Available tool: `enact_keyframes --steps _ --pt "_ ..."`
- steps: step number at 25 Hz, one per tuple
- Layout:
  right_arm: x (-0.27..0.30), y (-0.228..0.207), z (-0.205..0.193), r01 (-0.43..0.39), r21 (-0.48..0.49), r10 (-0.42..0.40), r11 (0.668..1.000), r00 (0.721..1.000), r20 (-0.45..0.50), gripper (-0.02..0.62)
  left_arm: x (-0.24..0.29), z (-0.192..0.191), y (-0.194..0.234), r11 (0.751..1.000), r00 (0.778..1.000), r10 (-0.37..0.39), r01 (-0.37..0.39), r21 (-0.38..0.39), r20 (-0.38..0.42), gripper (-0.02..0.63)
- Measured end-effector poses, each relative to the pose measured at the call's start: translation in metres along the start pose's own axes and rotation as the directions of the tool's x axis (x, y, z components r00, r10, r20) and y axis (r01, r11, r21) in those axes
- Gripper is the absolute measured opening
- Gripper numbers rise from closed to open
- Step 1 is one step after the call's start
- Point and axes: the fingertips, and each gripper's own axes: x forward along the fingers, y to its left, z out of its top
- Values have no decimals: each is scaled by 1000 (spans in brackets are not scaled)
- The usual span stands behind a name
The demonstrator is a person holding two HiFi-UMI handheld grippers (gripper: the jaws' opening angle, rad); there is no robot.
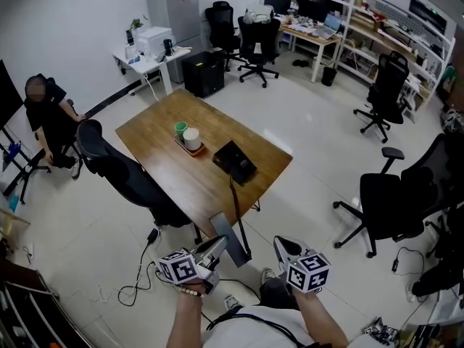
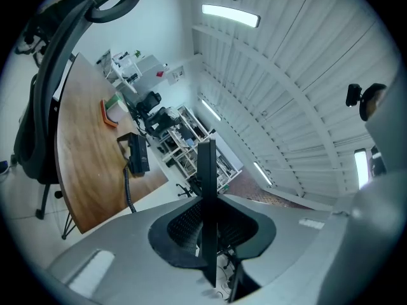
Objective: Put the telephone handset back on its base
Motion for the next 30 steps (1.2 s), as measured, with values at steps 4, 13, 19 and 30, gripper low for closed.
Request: enact_keyframes --steps 4,13,19,30 --pt "5 -7 0 11 9 -11 1000 1000 0 0 5 2 5 1000 1000 -1 1 -6 -4 73" --pt "54 -41 21 -17 19 17 1000 1000 0 0 40 31 38 999 999 34 -34 -10 9 72" --pt "111 -83 51 -71 19 71 997 997 -19 0 87 66 73 997 996 77 -77 -15 35 72" --pt "199 -172 99 -231 12 231 973 963 -137 0 174 115 148 974 972 224 -221 -51 73 72"
